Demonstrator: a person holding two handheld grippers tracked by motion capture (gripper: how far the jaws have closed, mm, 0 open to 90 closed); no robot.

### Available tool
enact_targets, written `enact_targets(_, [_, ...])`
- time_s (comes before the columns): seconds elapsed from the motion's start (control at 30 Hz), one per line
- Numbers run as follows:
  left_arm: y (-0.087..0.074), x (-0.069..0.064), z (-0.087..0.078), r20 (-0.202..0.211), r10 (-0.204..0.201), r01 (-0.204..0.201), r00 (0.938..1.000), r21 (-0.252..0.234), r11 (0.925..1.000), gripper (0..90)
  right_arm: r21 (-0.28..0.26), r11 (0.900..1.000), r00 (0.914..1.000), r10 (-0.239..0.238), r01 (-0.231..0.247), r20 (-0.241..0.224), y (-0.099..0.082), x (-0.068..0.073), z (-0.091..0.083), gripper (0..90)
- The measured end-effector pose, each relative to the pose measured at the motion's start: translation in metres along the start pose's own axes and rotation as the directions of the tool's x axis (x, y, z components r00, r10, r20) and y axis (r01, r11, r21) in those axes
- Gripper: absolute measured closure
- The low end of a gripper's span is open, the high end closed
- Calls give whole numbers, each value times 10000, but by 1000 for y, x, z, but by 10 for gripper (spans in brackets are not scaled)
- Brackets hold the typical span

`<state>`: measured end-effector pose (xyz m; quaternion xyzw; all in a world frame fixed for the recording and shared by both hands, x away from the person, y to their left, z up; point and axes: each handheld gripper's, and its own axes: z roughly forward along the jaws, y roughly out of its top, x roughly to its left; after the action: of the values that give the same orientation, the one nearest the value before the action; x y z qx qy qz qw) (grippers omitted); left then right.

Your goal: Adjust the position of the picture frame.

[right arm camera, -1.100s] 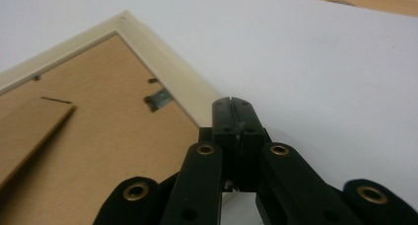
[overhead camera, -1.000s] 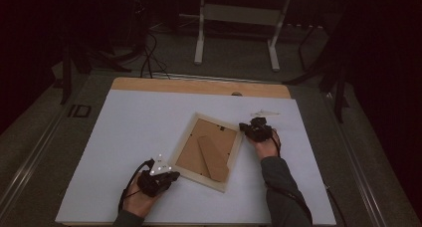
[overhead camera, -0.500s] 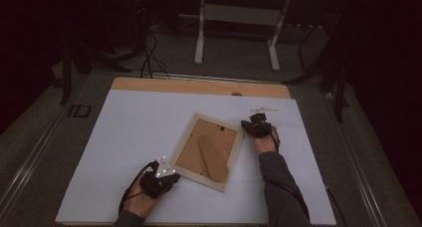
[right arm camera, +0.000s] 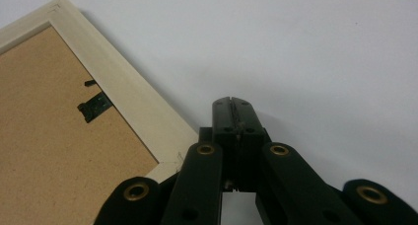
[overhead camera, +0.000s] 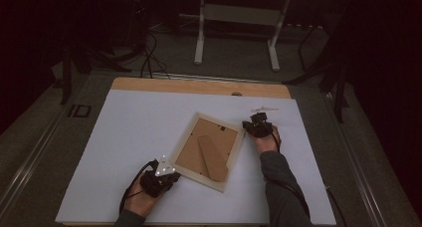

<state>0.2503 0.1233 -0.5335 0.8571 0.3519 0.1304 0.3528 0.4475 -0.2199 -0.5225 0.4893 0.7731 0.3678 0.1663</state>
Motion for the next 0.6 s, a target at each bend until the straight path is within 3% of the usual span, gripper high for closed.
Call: enact_targets(0.6, [7, 10, 5, -289, -204, 207, 9994, 72, 9998, 900, 274, 9995, 9998, -183, 183, 14, -10, 2, -7, 900])
